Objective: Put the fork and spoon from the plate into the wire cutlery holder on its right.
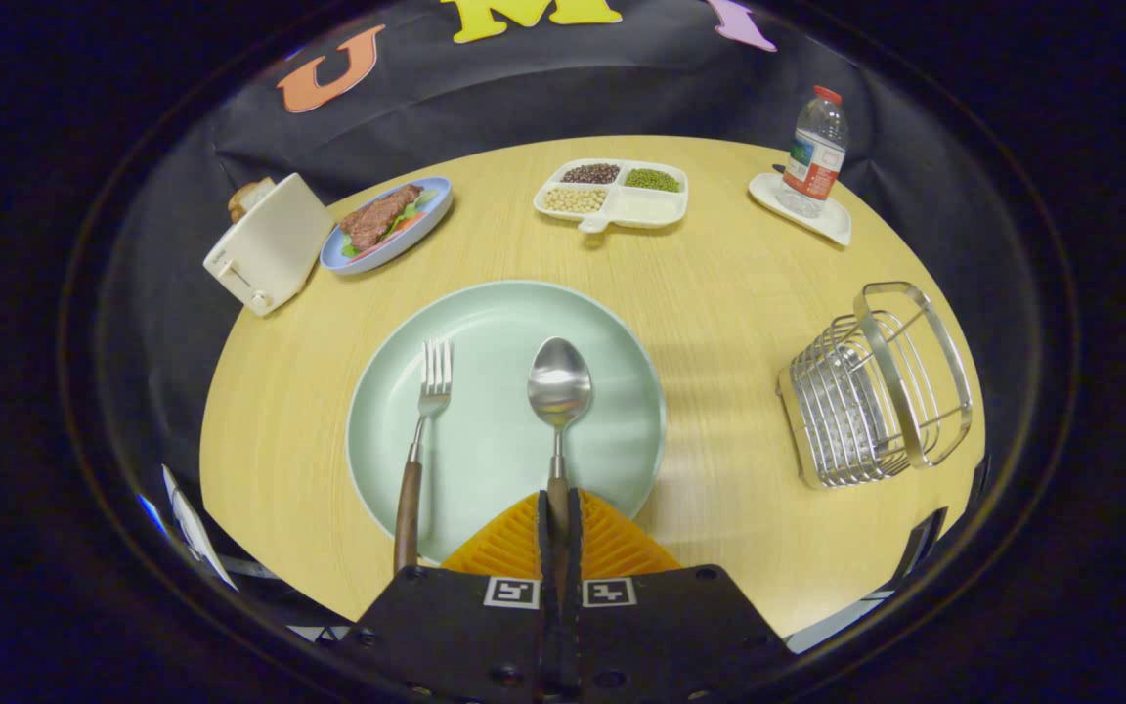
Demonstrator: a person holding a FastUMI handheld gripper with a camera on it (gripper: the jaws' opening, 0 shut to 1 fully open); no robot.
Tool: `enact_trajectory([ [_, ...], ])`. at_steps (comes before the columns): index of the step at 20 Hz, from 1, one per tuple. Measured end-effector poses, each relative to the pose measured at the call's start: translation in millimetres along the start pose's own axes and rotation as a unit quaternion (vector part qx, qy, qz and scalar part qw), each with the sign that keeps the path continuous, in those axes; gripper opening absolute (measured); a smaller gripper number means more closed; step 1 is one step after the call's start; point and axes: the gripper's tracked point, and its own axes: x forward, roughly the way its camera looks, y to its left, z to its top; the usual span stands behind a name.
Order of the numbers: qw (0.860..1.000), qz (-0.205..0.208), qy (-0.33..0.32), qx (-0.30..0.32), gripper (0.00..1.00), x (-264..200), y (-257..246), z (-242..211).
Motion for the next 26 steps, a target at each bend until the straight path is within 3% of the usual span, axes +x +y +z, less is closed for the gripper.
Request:
enact_trajectory([
  [4,1.000,0.015,-0.012,-0.015,0.01,-23.6,1.3,5.9],
  [8,0.998,0.028,-0.027,-0.049,0.01,-76.5,-3.7,8.0],
  [15,0.996,-0.033,-0.054,-0.065,0.01,-166.7,-84.0,37.0],
  [23,0.992,-0.087,0.073,-0.058,0.01,-147.1,-181.3,18.1],
  [26,0.989,-0.094,0.092,-0.060,0.01,-141.2,-190.6,25.1],
])
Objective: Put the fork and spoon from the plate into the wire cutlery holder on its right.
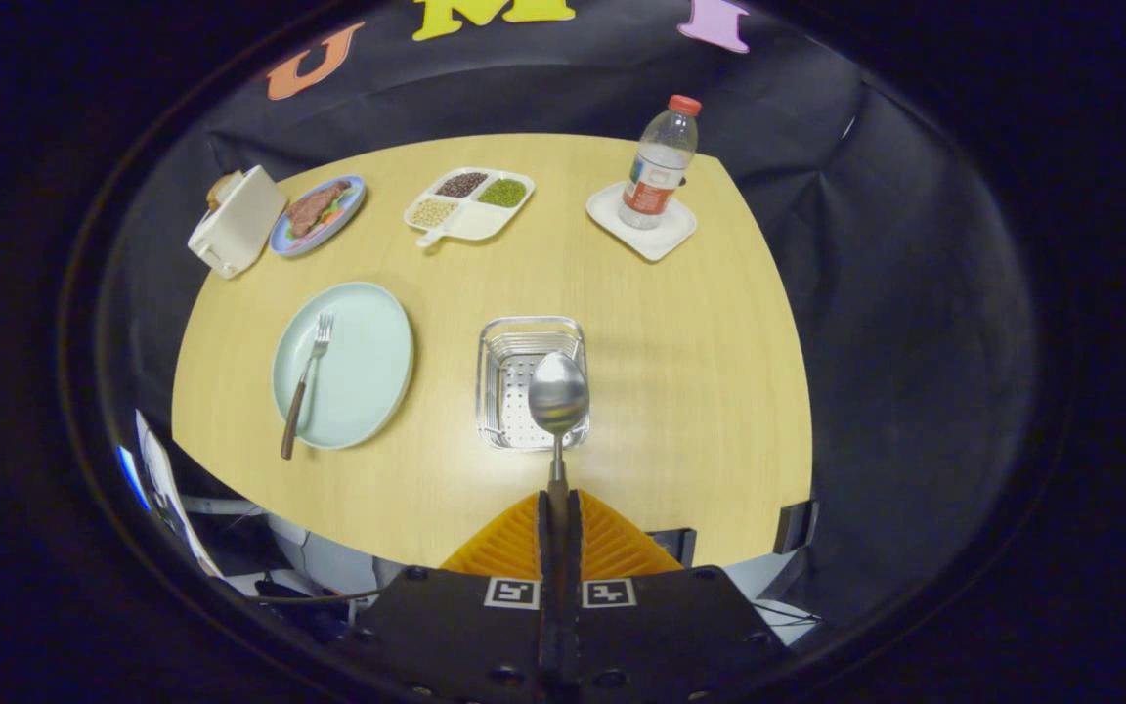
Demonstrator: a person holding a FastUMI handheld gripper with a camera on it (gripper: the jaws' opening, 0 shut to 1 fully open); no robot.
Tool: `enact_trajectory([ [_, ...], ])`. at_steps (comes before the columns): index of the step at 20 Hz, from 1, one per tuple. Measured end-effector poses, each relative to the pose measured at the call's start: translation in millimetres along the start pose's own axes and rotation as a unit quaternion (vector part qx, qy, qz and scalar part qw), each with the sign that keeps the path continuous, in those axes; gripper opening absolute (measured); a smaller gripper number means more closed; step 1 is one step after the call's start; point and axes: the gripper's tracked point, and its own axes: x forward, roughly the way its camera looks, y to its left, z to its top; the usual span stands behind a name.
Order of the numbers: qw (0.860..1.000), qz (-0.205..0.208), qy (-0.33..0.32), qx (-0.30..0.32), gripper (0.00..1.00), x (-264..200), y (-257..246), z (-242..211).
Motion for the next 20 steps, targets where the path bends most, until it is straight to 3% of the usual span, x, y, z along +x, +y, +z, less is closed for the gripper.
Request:
enact_trajectory([
  [6,0.998,0.024,0.054,-0.006,0.01,6.0,12.5,0.8],
  [12,1.000,0.021,0.020,0.011,0.08,1.9,13.2,21.0],
  [14,1.000,0.025,0.009,0.015,0.26,-2.4,16.8,23.9],
  [15,0.999,0.030,0.004,0.014,0.48,-4.5,19.3,23.1],
  [16,0.999,0.036,-0.001,0.015,0.59,-8.6,23.2,22.4],
  [20,0.998,0.056,-0.027,0.011,0.92,-24.8,44.1,15.9],
])
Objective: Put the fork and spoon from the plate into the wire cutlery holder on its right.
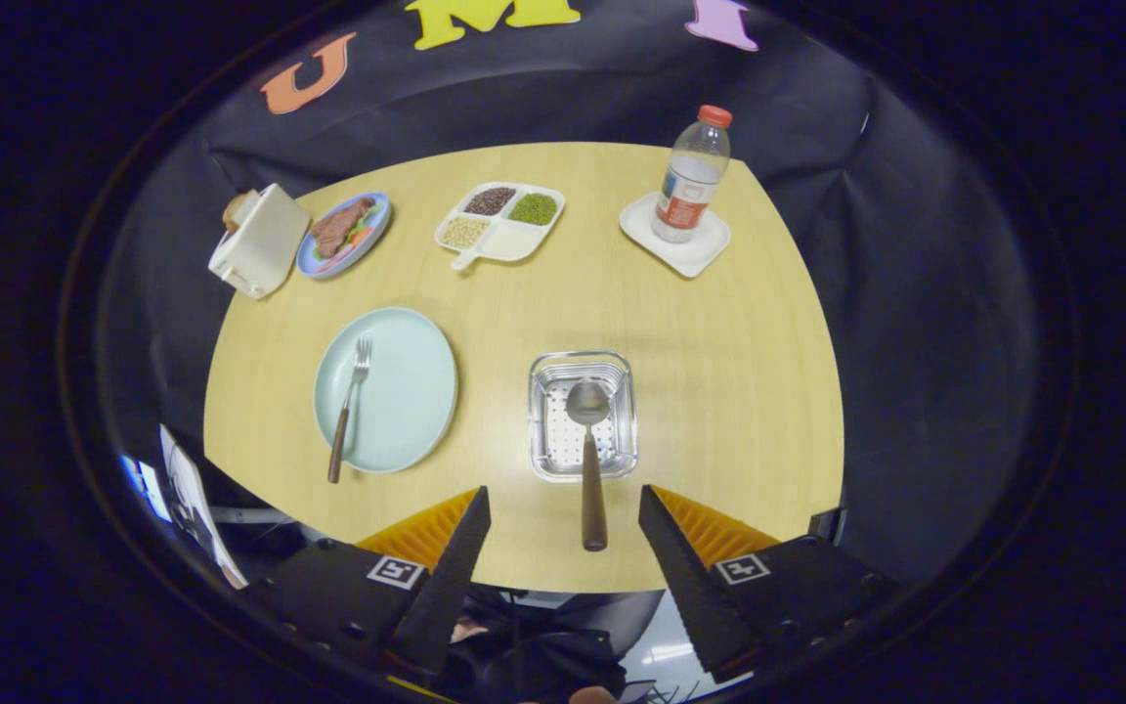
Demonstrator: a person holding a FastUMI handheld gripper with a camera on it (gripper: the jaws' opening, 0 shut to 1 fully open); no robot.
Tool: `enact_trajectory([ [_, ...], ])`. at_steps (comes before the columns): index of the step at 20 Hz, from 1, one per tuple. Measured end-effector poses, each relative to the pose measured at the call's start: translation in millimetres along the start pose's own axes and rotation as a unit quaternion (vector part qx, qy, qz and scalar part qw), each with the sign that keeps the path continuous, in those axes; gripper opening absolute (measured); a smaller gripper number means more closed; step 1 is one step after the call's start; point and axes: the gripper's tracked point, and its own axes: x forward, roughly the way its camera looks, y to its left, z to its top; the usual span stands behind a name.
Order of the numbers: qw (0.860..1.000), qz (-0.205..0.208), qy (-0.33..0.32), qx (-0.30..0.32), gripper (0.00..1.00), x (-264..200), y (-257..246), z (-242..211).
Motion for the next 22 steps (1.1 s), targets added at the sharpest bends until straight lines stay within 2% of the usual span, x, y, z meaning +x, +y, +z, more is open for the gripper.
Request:
enact_trajectory([
  [2,1.000,0.015,-0.014,-0.009,0.97,-9.1,23.7,-5.4],
  [8,0.998,0.046,-0.026,-0.025,0.97,-12.5,97.3,-17.8],
  [16,0.996,0.078,-0.001,-0.030,0.97,42.3,193.5,-18.4],
  [22,0.997,0.073,0.020,-0.021,0.97,93.5,226.1,-12.8],
])
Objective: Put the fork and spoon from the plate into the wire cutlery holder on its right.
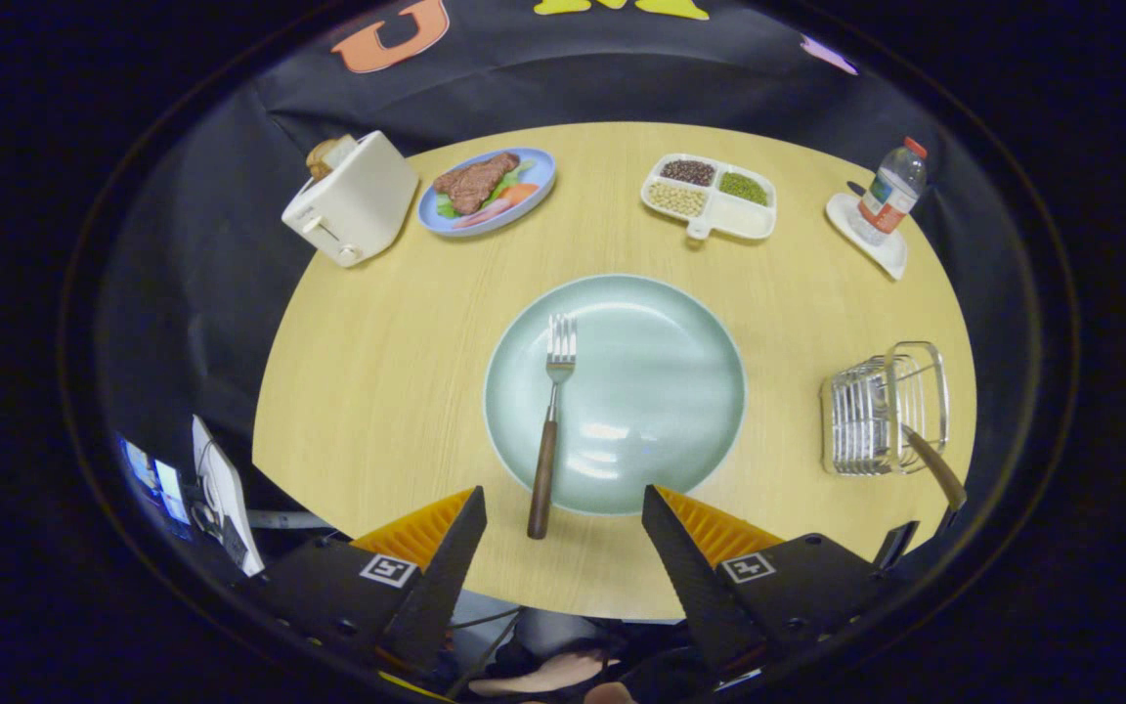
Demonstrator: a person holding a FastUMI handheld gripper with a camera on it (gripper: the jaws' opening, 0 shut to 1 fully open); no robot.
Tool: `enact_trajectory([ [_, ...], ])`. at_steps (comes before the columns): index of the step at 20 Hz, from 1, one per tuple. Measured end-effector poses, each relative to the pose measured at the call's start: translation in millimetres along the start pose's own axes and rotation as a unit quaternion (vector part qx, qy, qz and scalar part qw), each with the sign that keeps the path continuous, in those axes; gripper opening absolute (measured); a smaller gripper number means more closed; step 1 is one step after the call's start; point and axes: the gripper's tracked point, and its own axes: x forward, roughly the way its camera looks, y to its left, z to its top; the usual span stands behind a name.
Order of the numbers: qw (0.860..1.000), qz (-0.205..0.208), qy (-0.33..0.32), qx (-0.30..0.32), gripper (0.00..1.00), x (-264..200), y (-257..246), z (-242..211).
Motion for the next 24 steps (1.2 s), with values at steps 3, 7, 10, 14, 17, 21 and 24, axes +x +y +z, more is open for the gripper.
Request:
enact_trajectory([
  [3,1.000,-0.005,0.007,0.013,0.95,24.3,1.2,5.5],
  [7,1.000,-0.015,0.007,0.022,0.88,42.3,-2.4,11.6],
  [10,0.999,-0.021,0.014,0.021,0.78,53.5,-2.8,9.3],
  [14,0.999,-0.027,0.030,0.020,0.44,64.9,-2.8,2.0],
  [17,0.999,-0.028,0.039,0.020,0.12,64.9,-2.8,-1.9],
  [21,0.999,-0.030,0.044,-0.002,0.02,59.9,-7.4,-4.5],
  [24,0.999,-0.022,0.047,-0.013,0.02,47.9,-10.1,-10.9],
])
